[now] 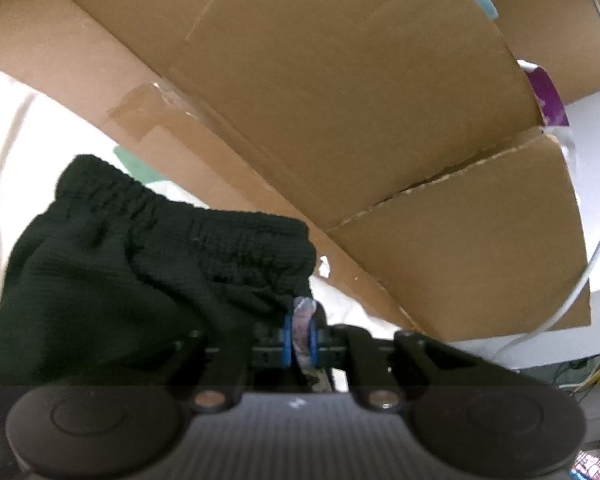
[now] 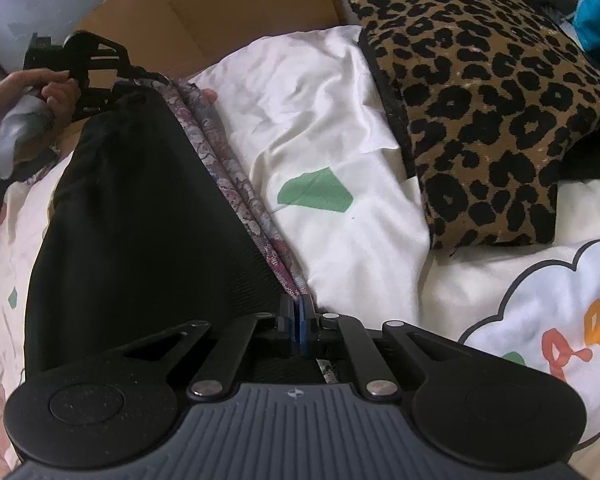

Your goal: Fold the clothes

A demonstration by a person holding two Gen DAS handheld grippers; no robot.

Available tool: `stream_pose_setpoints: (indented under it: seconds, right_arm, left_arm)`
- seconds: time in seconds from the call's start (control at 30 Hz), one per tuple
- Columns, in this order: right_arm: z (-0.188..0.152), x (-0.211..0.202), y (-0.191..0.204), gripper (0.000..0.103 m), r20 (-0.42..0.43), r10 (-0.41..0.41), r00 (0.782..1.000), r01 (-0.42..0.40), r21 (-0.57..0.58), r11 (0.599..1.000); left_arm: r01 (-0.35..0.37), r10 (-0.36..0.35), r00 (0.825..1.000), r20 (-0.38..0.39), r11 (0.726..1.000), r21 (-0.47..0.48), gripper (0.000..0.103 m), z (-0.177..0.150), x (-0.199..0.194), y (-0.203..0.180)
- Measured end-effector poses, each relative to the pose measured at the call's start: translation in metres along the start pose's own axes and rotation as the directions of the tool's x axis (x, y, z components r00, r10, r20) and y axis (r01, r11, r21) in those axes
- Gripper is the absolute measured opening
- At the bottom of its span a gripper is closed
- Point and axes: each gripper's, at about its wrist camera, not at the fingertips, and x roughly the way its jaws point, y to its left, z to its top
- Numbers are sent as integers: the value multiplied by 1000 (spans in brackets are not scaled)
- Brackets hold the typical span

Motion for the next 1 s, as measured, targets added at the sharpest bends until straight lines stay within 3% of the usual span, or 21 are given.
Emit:
stream_pose_setpoints:
  seconds: [0.1,0.17,0.23,0.4,0.53,0.8,1.0]
  right_arm:
    - [2,3,-4,0,-11,-8,1000,9,14,1000]
    - [1,4,-4,0,-14,-23,1000,23,10,1000]
    - [1,4,-7,0,-14,-37,999,37,24,999]
    - [-1,-3,-17,1,8,-17,1000,16,81,997]
    - [-1,-12,-18,1,35,-11,999,8,92,996]
    - [-2,-20,-12,2,49,5,999,-10,87,996]
    - [-4,-8,-10,5,3,-9,1000,9,51,999]
  left_arm:
    - [15,-15,1000,-2,1000,0,24,0,4,-2]
    - [26,-26,1000,3,999,43,43,-2,-1,-8]
    - [23,-25,1000,14,994,109,49,-5,-9,-17]
    - [-6,-2,1000,26,956,292,49,-20,-32,-39]
    - [-76,64,997,42,902,425,48,-36,-44,-51]
    - [-121,159,987,-27,840,530,42,-66,-24,-55]
    - [-148,228,972,-60,788,598,42,-85,-7,-59]
